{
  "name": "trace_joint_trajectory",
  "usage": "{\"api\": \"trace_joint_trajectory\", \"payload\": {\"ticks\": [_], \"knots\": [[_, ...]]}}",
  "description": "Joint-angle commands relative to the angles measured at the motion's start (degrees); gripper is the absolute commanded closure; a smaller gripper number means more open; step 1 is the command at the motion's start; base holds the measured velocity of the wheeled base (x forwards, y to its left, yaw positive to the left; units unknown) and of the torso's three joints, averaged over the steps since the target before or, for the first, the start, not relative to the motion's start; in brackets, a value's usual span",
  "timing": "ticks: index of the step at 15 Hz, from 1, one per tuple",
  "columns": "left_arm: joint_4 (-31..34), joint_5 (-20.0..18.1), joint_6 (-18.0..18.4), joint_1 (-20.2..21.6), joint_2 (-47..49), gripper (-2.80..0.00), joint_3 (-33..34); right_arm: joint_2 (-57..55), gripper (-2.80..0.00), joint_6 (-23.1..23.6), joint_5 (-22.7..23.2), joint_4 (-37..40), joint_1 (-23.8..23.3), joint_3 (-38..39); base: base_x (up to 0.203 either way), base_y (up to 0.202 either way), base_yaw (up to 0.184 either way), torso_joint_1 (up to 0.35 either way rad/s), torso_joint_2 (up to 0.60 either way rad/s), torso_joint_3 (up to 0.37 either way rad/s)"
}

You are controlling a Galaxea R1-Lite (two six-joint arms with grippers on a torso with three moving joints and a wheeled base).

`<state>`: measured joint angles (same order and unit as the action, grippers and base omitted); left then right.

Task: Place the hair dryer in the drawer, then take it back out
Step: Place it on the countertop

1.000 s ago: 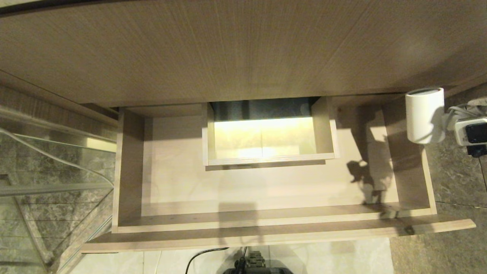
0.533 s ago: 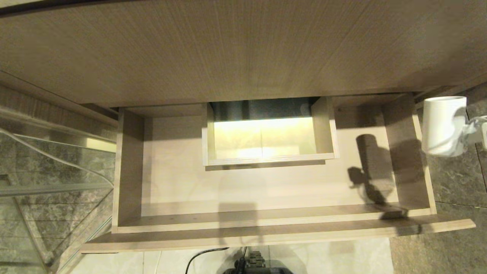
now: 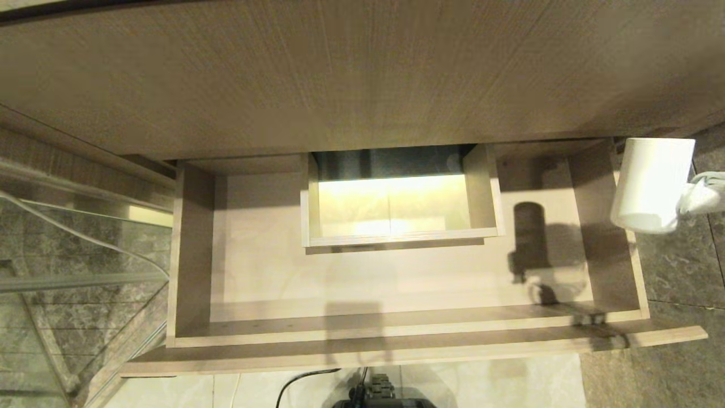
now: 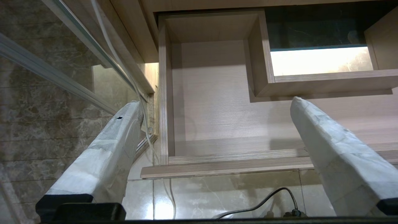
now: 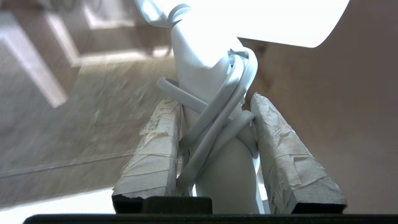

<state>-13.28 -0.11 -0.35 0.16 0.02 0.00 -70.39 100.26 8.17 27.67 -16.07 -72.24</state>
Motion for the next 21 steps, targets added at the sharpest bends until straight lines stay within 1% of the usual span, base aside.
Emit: {"api": "trace_joint_trajectory", "payload": {"ticks": [1,3,5,8,10,13,15,17,19,21], "knots": [[-0.1,0.0,0.0,0.0,0.0,-2.8,2.3,0.9,0.0,0.7,1.0,0.5,0.0,-1.6,0.0,0.0,0.0,0.0,0.0,0.0],[-0.1,0.0,0.0,0.0,0.0,-2.8,2.3,2.4,0.0,0.8,1.4,3.3,0.0,-2.5,0.0,0.0,0.0,0.0,0.0,0.0],[-0.1,0.0,0.0,0.0,0.0,-2.8,2.3,4.6,0.0,0.8,2.8,6.9,0.1,-3.6,0.0,0.0,0.0,0.0,0.0,0.0],[-0.1,0.0,0.0,0.0,0.0,-2.8,2.3,8.7,0.0,0.2,4.8,10.1,0.1,-3.9,0.0,0.0,0.0,0.0,0.0,0.0],[-0.1,0.0,0.0,0.0,0.0,-2.8,2.3,11.4,0.0,-1.5,7.5,13.0,0.1,-4.3,0.0,0.0,0.0,0.0,0.0,0.0],[-0.1,0.0,-0.1,0.0,0.0,-2.8,2.3,15.4,0.0,-2.0,10.9,15.8,0.2,-4.9,0.0,0.0,0.0,0.0,0.0,0.0],[-0.1,0.0,-0.1,0.0,0.0,-2.8,2.3,17.5,0.0,-3.5,13.1,17.3,0.2,-6.6,0.0,0.0,0.0,0.0,0.0,0.0],[-0.1,0.0,0.0,0.0,0.0,-2.8,2.3,19.5,0.0,-3.9,14.8,18.1,0.2,-7.9,0.0,0.0,0.0,0.0,0.0,0.0],[-0.1,0.0,0.0,0.0,0.0,-2.8,2.3,21.4,0.0,-4.5,16.3,18.2,0.5,-8.8,0.0,0.0,0.0,0.0,0.0,0.0],[-0.2,0.0,0.0,0.0,0.0,-2.8,2.3,23.6,0.0,-6.1,17.6,17.7,0.8,-9.0,0.0,0.0,0.0,0.0,0.0,0.0]]}}
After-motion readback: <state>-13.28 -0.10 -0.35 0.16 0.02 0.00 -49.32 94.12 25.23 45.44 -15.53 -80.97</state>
